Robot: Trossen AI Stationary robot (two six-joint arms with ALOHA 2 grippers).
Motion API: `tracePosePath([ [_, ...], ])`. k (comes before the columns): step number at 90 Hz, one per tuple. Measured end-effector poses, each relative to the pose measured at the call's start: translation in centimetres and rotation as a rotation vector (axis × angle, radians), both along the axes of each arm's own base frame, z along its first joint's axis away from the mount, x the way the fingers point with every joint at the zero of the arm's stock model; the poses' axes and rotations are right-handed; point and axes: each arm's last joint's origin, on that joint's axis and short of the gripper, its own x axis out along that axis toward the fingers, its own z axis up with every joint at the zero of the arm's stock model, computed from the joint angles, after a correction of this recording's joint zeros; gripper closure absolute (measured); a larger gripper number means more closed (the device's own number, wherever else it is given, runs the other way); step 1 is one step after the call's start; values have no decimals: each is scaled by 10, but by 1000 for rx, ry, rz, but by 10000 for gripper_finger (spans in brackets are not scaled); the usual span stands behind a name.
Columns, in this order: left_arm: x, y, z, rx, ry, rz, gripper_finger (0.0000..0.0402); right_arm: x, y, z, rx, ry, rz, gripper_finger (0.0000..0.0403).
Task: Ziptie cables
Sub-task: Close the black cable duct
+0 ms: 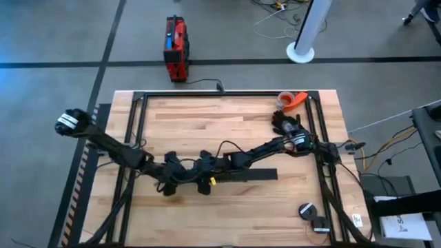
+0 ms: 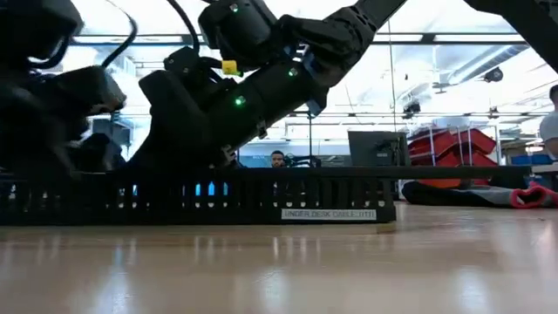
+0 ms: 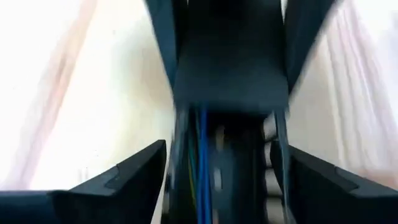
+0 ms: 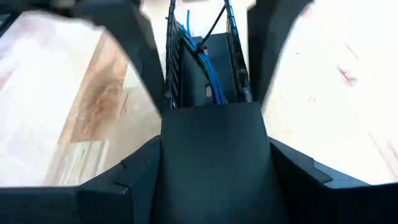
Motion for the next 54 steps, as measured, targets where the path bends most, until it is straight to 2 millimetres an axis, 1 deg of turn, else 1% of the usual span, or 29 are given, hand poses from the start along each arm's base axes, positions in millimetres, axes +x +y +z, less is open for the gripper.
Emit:
tracePosePath([
  [9, -8, 2, -6, 0, 12, -8, 138, 0, -1, 0, -3, 4, -4, 187],
  [16, -10, 2, -12, -16, -35, -5, 145, 0, -1, 0, -3, 2, -4, 187],
  [33, -6, 1, -22, -33, -179, -8, 152, 0, -1, 0, 2, 5, 0, 187],
  [54, 1, -1, -31, 5, -207, 17, 145, -1, -2, 0, 18, 19, -14, 187],
])
